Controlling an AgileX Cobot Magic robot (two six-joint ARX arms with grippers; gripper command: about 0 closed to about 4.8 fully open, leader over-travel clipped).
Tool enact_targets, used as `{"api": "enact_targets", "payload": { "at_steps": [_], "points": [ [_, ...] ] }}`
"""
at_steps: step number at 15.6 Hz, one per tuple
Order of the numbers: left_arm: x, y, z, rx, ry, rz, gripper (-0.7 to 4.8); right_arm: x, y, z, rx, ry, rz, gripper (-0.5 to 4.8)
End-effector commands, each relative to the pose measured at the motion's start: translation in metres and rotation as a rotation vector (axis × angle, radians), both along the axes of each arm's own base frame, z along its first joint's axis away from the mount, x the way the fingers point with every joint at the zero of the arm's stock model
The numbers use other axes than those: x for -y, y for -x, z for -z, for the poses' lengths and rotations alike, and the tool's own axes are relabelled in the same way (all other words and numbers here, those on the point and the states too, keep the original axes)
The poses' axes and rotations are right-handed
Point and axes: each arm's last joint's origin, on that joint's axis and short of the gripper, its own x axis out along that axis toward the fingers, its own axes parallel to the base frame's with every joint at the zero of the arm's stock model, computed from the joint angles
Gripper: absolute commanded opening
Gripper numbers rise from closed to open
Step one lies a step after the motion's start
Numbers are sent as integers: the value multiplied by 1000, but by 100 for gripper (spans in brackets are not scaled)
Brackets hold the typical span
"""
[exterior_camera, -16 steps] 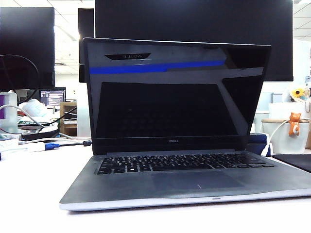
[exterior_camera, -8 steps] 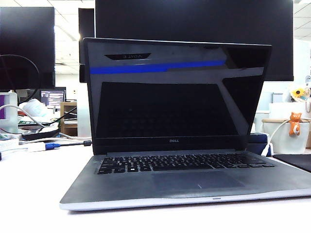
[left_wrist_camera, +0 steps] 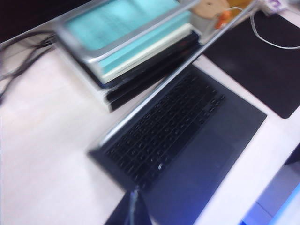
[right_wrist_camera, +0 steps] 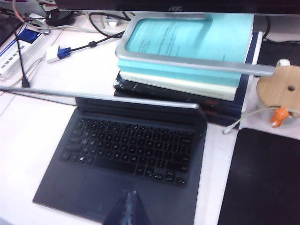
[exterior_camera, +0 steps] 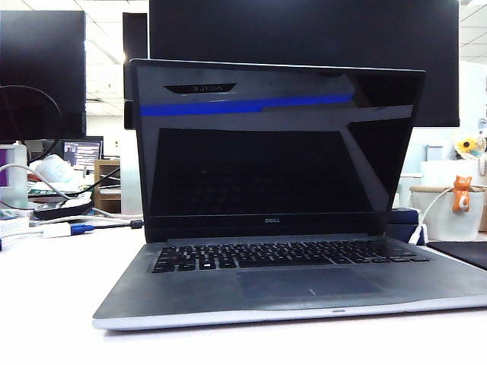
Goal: Close the lid of the gray laptop.
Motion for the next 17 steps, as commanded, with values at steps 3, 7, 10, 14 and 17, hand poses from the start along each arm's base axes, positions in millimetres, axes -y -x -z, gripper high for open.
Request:
{"api": "enact_targets", "payload": {
  "at_steps": [3, 7, 10, 14, 17],
  "points": [
    [32, -53, 17, -8, -9, -17, -1, -3, -30, 7, -61, -39, -66, -1],
    [59, -88, 30, -79, -35, 72, -1, -5, -37, 9, -62, -40, -97, -1],
    [71, -107, 36, -172, -93, 79, -2, -5, -37, 8, -57, -40, -98, -1],
    [76, -115, 53, -292, -193, 104, -2, -5, -37, 8, -47, -25, -108, -2],
    [78, -106, 58, -376, -207, 150, -2, -5, -37, 8, -45, -24, -109, -1]
  ]
}}
